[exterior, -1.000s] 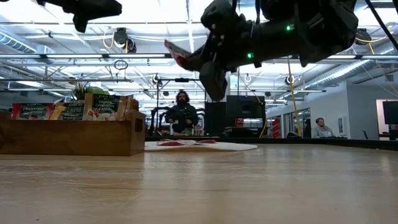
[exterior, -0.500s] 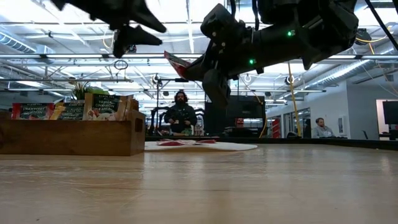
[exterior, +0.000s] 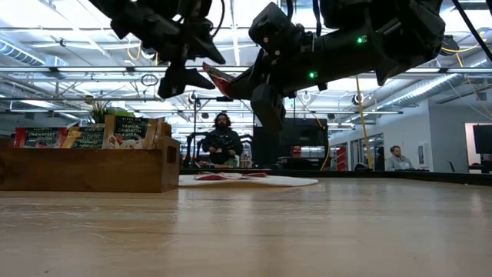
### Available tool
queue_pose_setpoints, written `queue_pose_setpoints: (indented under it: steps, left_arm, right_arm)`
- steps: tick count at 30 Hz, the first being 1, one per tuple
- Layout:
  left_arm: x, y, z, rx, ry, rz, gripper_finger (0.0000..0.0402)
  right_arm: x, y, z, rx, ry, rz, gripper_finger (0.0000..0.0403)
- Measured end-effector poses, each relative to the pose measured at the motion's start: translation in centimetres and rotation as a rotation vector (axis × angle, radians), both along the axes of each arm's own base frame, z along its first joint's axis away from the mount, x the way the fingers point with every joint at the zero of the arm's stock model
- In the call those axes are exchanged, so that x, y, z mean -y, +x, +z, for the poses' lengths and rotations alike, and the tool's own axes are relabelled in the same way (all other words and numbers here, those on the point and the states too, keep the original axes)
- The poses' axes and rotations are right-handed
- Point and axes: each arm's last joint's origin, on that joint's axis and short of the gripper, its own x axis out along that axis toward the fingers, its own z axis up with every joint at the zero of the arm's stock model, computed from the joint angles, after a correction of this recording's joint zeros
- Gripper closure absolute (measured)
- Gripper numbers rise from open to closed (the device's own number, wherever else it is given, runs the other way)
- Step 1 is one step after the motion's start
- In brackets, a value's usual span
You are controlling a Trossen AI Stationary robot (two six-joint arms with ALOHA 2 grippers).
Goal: Pick & Place Tea
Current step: Put the red tea bag into the left section of the wooden organizer
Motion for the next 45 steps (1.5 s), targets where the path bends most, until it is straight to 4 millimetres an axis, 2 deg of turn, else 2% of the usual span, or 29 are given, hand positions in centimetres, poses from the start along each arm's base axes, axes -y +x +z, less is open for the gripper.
queue_pose_setpoints:
  steps: [7,15,20,23,25,28,32,34,36,40,45]
  left_arm:
    - [0.0,0.2,0.1,0.026,-0.033,-0.027,0.0226]
    - [-0.4,-0.1,0.5,0.042,-0.057,-0.045,0.0296]
    - [-0.3,0.0,-0.3,-0.001,-0.049,-0.065,0.0348]
    - [-0.3,0.3,-0.7,0.007,0.010,-0.110,0.0389]
    - [-0.3,0.3,-0.7,0.016,0.059,-0.149,0.0394]
    - [0.2,0.1,0.5,0.029,0.195,-0.249,0.0398]
    - [2.2,-1.7,4.4,-0.016,0.557,-0.366,0.0399]
    - [3.6,-3.6,5.8,-0.096,0.721,-0.457,0.0399]
    - [5.2,-5.6,6.6,-0.159,0.812,-0.544,0.0399]
    - [7.7,-10.7,6.3,-0.292,0.835,-0.598,0.0400]
    - [9.3,-14.8,3.8,-0.238,0.709,-0.474,0.0400]
  right_arm:
    - [0.0,0.0,-0.2,-0.023,-0.001,0.000,0.0395]
    - [0.1,0.0,-0.2,-0.020,0.006,0.000,0.0395]
    - [0.1,0.0,-0.2,-0.023,0.006,0.004,0.0395]
    - [0.1,0.0,-0.3,-0.022,0.009,0.003,0.0395]
    - [0.1,0.0,-0.3,-0.017,0.032,0.019,0.0390]
    - [0.2,0.1,-0.2,0.012,0.077,0.040,0.0363]
    - [0.2,0.1,-0.2,0.022,0.098,0.022,0.0329]
    - [0.3,0.0,-0.3,0.019,0.091,-0.014,0.0320]
    - [0.5,0.0,-0.3,0.020,0.083,-0.064,0.0314]
    - [1.0,-0.3,-0.6,0.008,0.071,-0.135,0.0313]
    - [1.9,-0.6,-1.0,0.026,0.109,-0.107,0.0323]
